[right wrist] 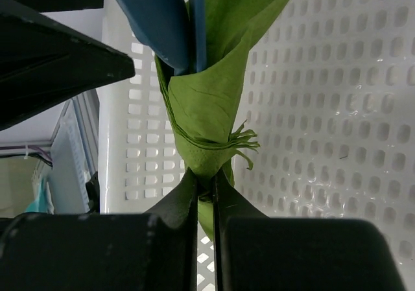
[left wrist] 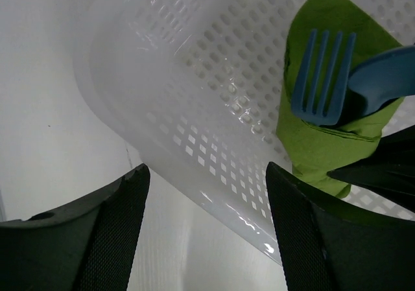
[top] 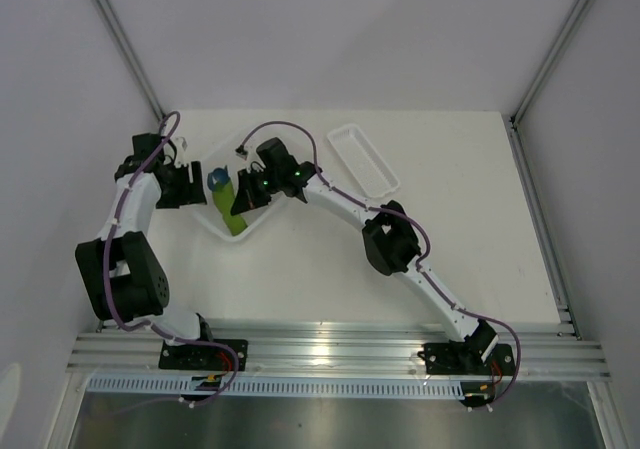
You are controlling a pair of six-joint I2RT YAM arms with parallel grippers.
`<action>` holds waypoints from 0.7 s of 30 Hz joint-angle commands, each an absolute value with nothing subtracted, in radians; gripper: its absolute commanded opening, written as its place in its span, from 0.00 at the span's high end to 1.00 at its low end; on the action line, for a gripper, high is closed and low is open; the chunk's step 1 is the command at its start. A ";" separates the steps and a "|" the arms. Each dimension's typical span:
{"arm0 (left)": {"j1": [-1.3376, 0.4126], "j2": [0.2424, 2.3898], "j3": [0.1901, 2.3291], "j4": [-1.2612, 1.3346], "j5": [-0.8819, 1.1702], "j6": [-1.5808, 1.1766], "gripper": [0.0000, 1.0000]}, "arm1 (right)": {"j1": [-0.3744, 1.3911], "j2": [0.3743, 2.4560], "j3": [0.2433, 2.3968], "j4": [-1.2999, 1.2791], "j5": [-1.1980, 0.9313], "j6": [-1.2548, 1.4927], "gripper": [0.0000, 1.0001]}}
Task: Place the utensils on the paper napkin and roll it up
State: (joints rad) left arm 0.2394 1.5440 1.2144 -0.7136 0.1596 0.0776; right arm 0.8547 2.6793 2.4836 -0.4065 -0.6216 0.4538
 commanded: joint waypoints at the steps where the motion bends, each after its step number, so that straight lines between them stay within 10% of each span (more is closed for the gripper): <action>1: 0.252 1.562 1.227 -0.676 0.175 0.063 0.25 | 0.862 2.675 2.494 -0.397 -0.631 0.509 1.00; 21: 0.250 1.591 1.215 -0.669 0.230 0.052 0.30 | 0.847 2.783 2.505 -0.385 -0.451 0.696 0.83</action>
